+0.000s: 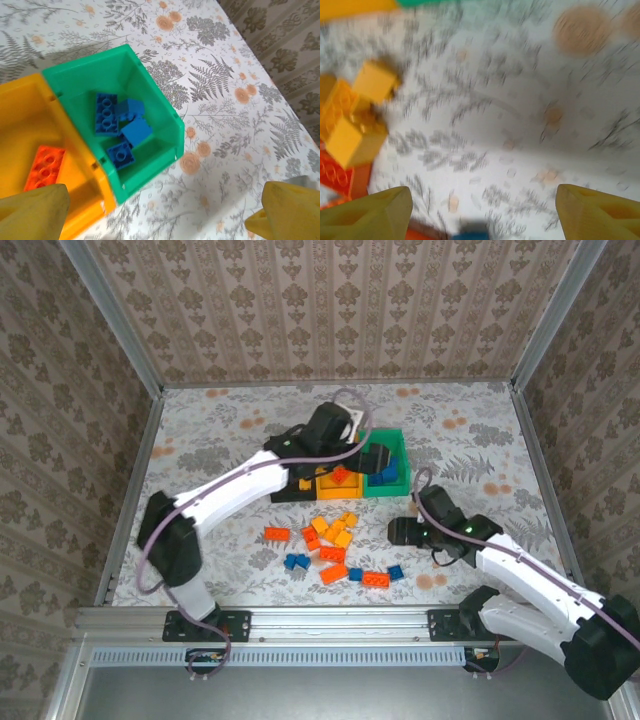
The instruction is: Sort the legos into containers by color
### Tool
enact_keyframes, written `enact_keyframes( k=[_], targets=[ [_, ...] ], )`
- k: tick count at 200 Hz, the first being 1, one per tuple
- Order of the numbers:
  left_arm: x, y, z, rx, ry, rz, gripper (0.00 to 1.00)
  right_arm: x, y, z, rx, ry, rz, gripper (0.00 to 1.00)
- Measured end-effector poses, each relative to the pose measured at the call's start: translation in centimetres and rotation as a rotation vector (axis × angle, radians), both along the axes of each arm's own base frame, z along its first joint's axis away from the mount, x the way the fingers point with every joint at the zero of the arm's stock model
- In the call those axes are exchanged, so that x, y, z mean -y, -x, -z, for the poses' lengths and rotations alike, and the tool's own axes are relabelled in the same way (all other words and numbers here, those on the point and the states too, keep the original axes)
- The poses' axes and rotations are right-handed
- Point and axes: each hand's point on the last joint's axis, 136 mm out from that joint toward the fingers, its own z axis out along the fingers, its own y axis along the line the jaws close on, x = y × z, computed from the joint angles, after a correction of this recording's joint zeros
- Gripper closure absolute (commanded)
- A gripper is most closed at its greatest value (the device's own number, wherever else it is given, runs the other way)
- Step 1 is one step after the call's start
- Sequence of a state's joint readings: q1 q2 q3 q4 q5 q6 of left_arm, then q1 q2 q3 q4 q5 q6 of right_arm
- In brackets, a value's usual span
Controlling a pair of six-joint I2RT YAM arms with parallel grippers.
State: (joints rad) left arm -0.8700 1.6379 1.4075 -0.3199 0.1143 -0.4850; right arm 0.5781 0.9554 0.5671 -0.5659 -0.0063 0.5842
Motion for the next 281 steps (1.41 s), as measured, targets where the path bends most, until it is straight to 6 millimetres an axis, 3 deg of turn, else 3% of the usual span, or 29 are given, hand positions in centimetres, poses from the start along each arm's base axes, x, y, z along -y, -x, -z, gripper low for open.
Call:
enact_keyframes(
  k=[19,38,79,152,218,281],
  targets=[
    [-2.9,1.6,0.3,0.013,-0.004,-0.035,0.00,-0.9,2.2,1.6,-0.063,0.024,-0.069,0.23],
    [-5.7,3.1,2.4,-0.002,-0.046,-0.076,0.00,-1.3,3.9,3.0,-0.121,0.054,-0.112,0.24],
    [-9.8,5.0,6.4,-0.047,-0.122,-0.155,0.00,-1.8,5.2,4.3,-0.181,0.087,-0.135,0.29],
    [-12.4,5.3,7.5,-0.069,-0.120,-0.237,0.00,-0.2,5.4,5.8,-0.220,0.192,-0.064,0.47],
    [-13.4,5.5,7.5,-0.070,-0.108,-0.261,0.00,0.9,5.2,6.3,-0.240,0.231,0.008,0.44],
    [-15.5,5.1,8.4,-0.091,-0.100,-0.326,0.00,0.8,5.2,6.4,-0.257,0.236,0.013,0.68]
  ],
)
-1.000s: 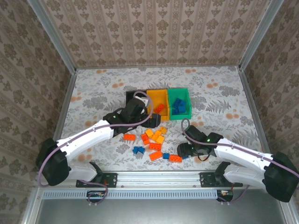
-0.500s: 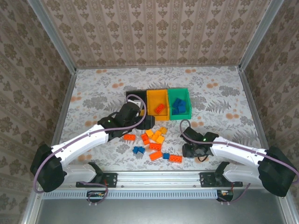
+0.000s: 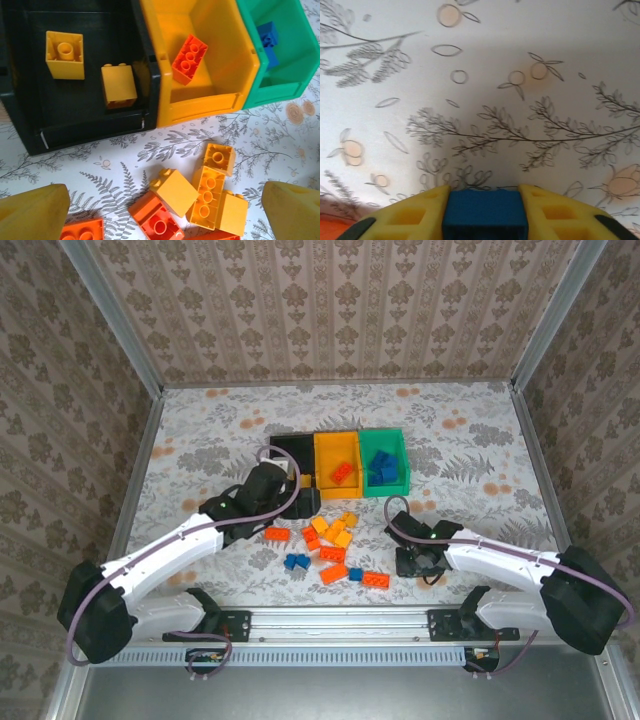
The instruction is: Sort the legos into containers by color
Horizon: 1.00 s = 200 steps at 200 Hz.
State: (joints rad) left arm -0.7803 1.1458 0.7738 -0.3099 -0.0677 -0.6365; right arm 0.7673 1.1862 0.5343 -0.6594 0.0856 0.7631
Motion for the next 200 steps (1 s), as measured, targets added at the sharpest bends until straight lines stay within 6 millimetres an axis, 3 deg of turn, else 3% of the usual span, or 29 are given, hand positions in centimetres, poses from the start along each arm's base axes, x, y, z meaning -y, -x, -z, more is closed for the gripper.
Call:
enact_keyframes(
  k=[17,33,62,84,118,148,158,182,200],
  targets=[
    [-0.6,0.1,0.4,-0.005,-0.004,-0.010,0.00,-1.1,-1.2,-1.5,0.035,-0.044,0.000,0.70],
    [-1.1,0.3,0.7,-0.006,-0.005,-0.017,0.00,-2.3,-3.7,-4.1,0.103,-0.101,0.013,0.71],
    [-2.0,1.2,1.4,-0.016,0.002,-0.031,0.00,-4.2,-10.3,-10.2,0.274,-0.204,0.057,0.71],
    [-2.8,1.6,1.4,-0.013,0.015,-0.051,0.00,-4.8,-15.7,-13.0,0.372,-0.234,0.095,0.70],
    [-4.3,1.9,1.2,-0.014,0.036,-0.094,0.00,-4.6,-22.5,-12.7,0.419,-0.185,0.144,0.68],
    [-5.4,2.5,1.8,-0.029,0.035,-0.116,0.00,-4.1,-26.4,-11.4,0.416,-0.136,0.177,0.63],
    [-5.8,2.6,2.0,-0.032,0.037,-0.122,0.00,-3.9,-27.2,-11.1,0.417,-0.125,0.187,0.58],
    [-6.7,2.8,2.2,-0.040,0.040,-0.142,0.00,-3.9,-28.9,-11.0,0.421,-0.117,0.201,0.35],
    [-7.3,2.8,2.7,-0.059,0.042,-0.162,0.00,-4.3,-29.8,-11.4,0.434,-0.123,0.198,0.28]
  ],
)
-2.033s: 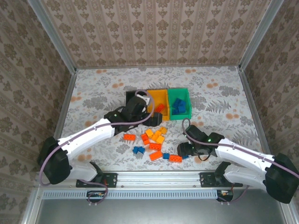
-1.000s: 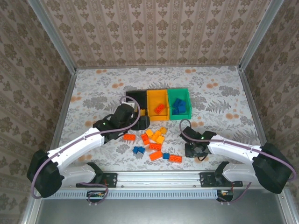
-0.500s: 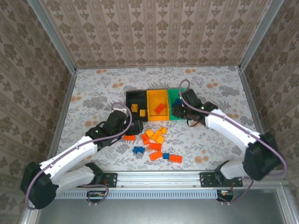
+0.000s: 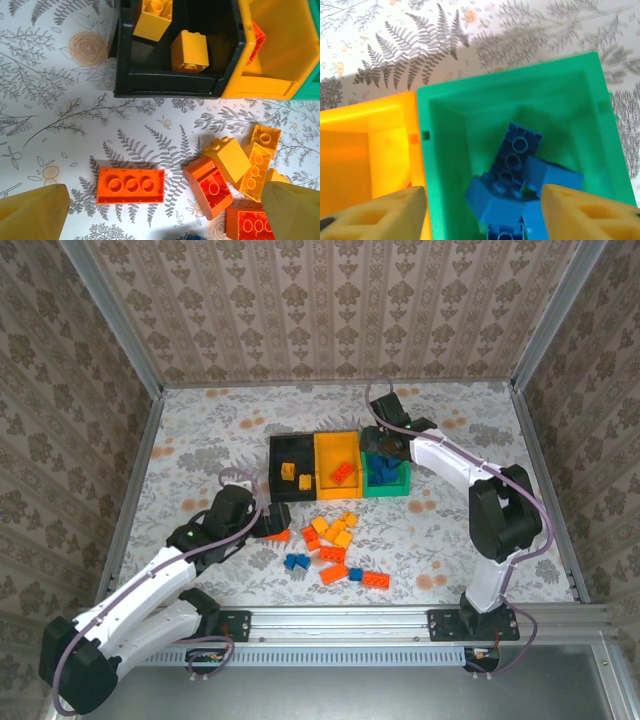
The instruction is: Sort the legos into containers by color
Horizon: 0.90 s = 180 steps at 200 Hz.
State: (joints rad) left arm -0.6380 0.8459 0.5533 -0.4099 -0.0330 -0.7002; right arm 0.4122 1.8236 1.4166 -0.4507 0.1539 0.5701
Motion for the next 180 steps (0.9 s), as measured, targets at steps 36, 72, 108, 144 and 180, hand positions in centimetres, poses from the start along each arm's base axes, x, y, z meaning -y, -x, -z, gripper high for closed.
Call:
enact_keyframes(
  k=[36,72,108,144,180],
  targets=[
    [-0.8,0.3,1.5,-0.054,-0.016,-0.021,0.01,-0.1,-0.1,-0.6,0.015,-0.012,-0.001,0.27],
    [-0.4,0.5,4.7,-0.155,-0.092,0.006,0.02,0.4,2.1,-0.7,0.009,-0.033,-0.008,0.27],
    [1.0,1.4,8.4,-0.264,-0.241,0.094,0.02,1.0,3.8,-1.1,0.017,-0.045,-0.010,0.26],
    [1.7,0.4,9.7,-0.285,-0.337,0.104,0.04,1.5,4.5,-1.8,0.040,-0.058,-0.005,0.26],
    [1.3,0.2,10.9,-0.305,-0.424,0.107,0.14,2.0,4.8,-2.9,0.069,-0.084,0.013,0.26]
  ],
)
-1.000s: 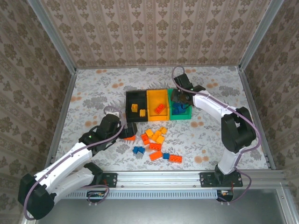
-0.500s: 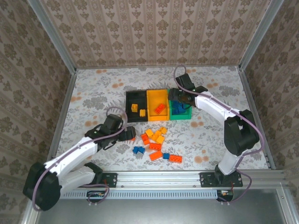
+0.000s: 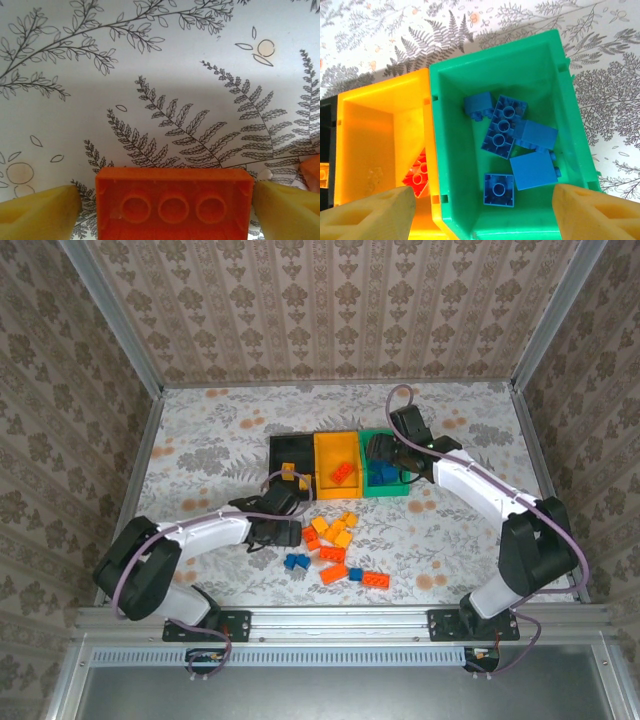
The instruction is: Sort the legos into containers by color
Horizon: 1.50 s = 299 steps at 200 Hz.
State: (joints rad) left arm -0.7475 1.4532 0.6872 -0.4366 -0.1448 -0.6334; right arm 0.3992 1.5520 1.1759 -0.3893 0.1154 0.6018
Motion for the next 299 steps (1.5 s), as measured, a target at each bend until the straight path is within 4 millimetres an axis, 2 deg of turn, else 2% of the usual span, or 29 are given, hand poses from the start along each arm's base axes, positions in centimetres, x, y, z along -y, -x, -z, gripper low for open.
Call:
enact_keyframes(
  k=[30,81,114,134,153,196,222,242,265,299],
  targets=[
    [0.5,-0.2,0.1,-0.013,-0.030,0.024,0.25,0.3,0.1,-0.5,0.012,-0.011,0.008,0.26],
    [1.0,-0.1,0.0,-0.008,-0.033,0.055,0.41,0.8,0.5,0.0,-0.001,-0.015,0.012,0.26],
    [1.0,0.0,-0.4,0.000,-0.023,0.055,0.45,1.3,0.8,0.2,-0.003,-0.020,0.022,0.26],
    [1.3,0.0,-1.5,0.025,-0.001,0.061,0.46,1.6,1.1,0.0,0.008,-0.024,0.027,0.26],
    [2.3,-0.5,-4.1,0.073,0.044,0.078,0.46,2.0,1.9,-0.2,0.018,-0.031,0.032,0.26],
    [7.2,-5.0,-12.4,0.253,0.190,0.124,0.46,3.0,5.0,0.6,0.007,-0.046,0.036,0.26],
    [11.3,-8.4,-15.2,0.309,0.248,0.165,0.46,3.3,6.2,1.1,-0.001,-0.049,0.031,0.26],
    [14.1,-10.9,-15.3,0.315,0.257,0.195,0.46,3.5,7.0,1.4,-0.005,-0.050,0.029,0.26],
    [16.1,-13.4,-13.8,0.296,0.247,0.213,0.44,3.9,7.8,1.6,-0.009,-0.049,0.029,0.26],
    [17.7,-15.6,-11.4,0.256,0.219,0.234,0.18,4.2,8.8,1.8,-0.014,-0.047,0.028,0.25]
  ],
)
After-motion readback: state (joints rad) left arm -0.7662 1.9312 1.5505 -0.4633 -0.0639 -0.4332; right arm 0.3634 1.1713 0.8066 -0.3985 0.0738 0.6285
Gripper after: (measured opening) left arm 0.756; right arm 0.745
